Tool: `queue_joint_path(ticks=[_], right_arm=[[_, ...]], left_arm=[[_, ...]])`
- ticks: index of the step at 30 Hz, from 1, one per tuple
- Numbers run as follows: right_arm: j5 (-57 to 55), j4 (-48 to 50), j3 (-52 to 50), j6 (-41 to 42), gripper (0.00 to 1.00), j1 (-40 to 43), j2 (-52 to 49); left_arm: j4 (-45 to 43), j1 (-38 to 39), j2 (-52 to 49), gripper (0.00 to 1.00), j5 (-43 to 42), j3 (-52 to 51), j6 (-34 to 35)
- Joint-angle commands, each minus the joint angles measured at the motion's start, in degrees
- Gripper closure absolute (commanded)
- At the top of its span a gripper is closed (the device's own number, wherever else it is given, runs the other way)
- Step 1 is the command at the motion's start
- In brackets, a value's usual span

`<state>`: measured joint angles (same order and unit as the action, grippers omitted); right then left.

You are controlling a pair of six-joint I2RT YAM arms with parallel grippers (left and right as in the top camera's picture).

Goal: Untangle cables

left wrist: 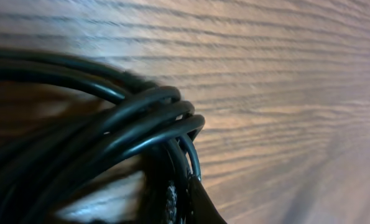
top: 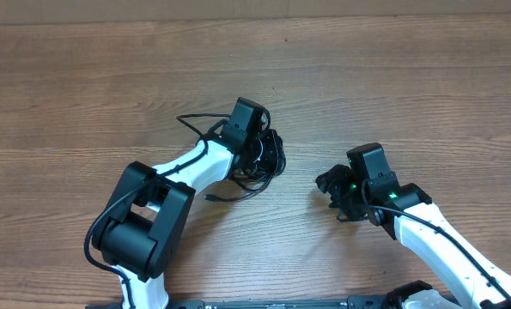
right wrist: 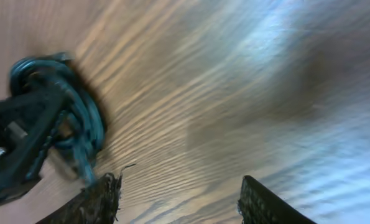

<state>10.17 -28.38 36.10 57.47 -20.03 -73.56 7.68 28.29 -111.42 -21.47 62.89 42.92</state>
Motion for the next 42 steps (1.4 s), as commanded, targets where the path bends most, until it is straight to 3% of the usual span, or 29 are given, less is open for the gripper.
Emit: queue_joint_path(ticks=[1,4,9,14,17,22,27,31,37,42], right_arm=[[9.31,3.82,-0.5,-8.57,0.37,-0.26,0.79],[17.25,6.54,-0.5,-13.77,0.37,-0.26,0.79],[17.73,7.98,-0.5,-13.88,0.37,-0.26,0.79],[22.27,11.28,-0.5,-14.34,0.37,-0.26,0.79],[25.79,13.16,-0.5,-15.96,0.36,-0.26,0.79],[28.81,14.47,-0.5,-26.03,0.36,-0.26,0.79],[28.98,15.8,-0.5,-26.53,0.37,-0.26,0.79],[28.98,18.14,-0.5,-27.26,0.37,-0.28,0.79],[27.98,24.61,-0.5,-35.3,0.34,-0.28,0.76],[26.99,28.83,-0.5,-38.36,0.34,-0.28,0.76]], left_arm=[[-0.35,-1.97,6.23,0.96,-7.32,2.6,-1.75],[0.22,-3.65,12.48,0.96,-10.19,2.58,-1.77],[3.45,-5.73,20.15,0.96,-10.1,2.58,-1.2],[6.99,-6.54,25.14,0.96,-10.12,2.58,3.91],[7.34,-6.54,26.12,0.96,-10.1,2.58,6.23],[7.52,-6.54,26.21,0.96,-10.08,2.58,9.81],[8.61,-6.54,26.21,0.96,-8.44,2.58,10.1],[10.1,-6.54,26.21,0.96,-8.37,2.58,17.27],[10.03,-6.56,26.21,0.96,-7.56,2.58,27.06],[9.77,-6.56,26.6,0.96,-7.61,2.58,29.35]])
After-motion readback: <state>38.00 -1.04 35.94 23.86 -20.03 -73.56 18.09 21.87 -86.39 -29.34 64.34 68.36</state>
